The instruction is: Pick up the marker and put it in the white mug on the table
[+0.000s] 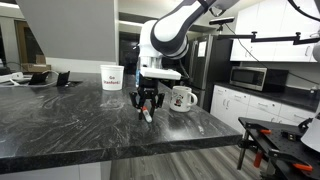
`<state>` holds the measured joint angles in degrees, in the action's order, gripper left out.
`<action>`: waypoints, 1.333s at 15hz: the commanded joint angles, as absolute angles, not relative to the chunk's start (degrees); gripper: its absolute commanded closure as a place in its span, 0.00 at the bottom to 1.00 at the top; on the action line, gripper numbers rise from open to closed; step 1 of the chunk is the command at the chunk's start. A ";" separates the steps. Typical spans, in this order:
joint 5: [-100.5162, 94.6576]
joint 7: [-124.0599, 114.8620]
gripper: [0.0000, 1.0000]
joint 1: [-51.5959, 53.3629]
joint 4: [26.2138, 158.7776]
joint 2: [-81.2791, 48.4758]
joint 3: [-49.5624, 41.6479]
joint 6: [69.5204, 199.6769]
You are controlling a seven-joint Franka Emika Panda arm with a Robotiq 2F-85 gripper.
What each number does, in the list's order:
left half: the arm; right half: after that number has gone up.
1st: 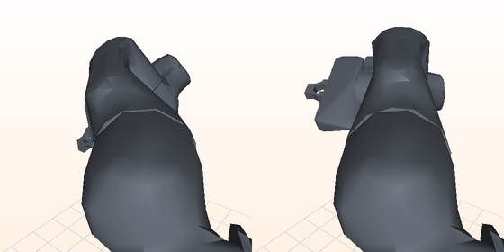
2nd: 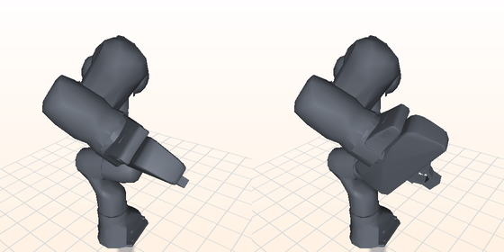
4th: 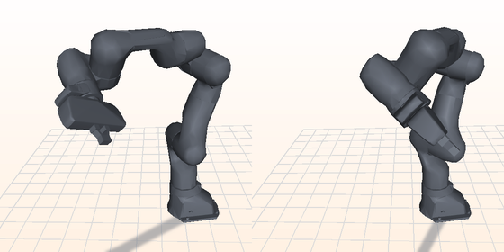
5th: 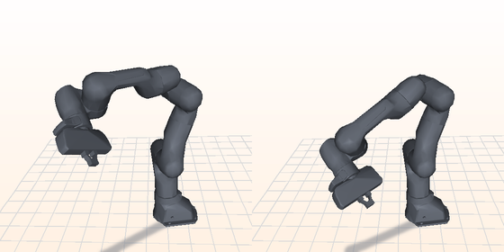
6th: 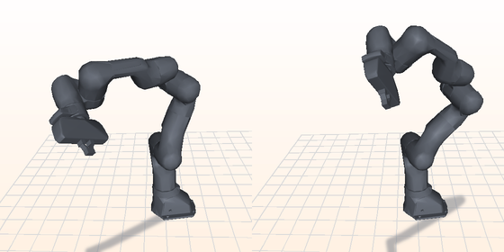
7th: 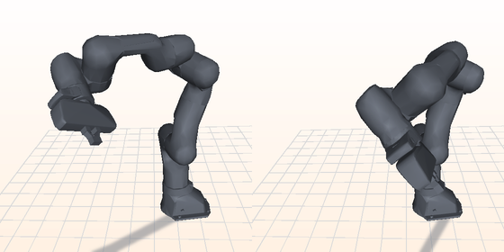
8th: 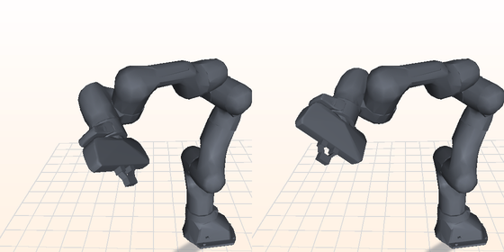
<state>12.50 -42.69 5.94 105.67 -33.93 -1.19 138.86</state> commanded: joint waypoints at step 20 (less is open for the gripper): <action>13.03 -20.65 0.94 -2.59 93.23 -26.99 -2.42 101.14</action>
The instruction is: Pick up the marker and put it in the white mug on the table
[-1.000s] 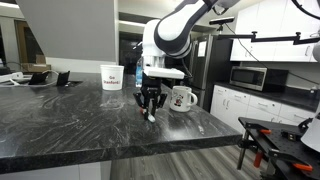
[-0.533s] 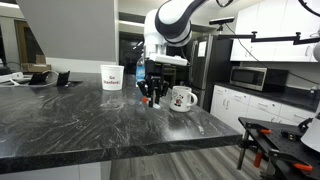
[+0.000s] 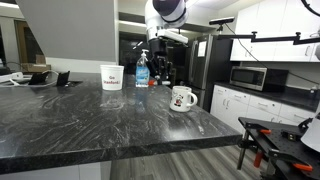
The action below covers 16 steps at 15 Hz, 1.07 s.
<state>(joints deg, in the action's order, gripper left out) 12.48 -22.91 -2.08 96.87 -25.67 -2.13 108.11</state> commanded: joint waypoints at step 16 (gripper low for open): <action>8.98 -17.61 0.94 -3.60 95.64 -25.02 -4.99 87.46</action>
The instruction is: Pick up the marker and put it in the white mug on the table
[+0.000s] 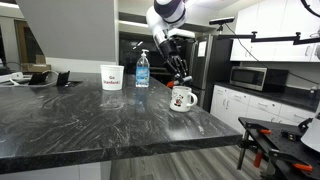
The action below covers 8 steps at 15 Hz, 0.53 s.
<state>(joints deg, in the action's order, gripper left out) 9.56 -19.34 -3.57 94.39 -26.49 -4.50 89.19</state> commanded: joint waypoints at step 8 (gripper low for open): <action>9.54 -13.34 0.94 -4.75 98.97 -23.48 -4.97 84.57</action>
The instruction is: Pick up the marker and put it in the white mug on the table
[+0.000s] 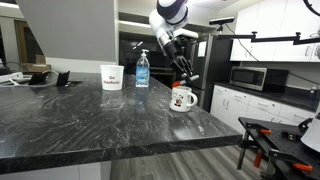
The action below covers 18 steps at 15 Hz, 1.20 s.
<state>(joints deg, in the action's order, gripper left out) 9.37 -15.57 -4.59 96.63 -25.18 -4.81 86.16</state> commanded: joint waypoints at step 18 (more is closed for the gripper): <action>12.77 -16.47 0.06 -6.61 100.40 -23.39 -6.99 90.67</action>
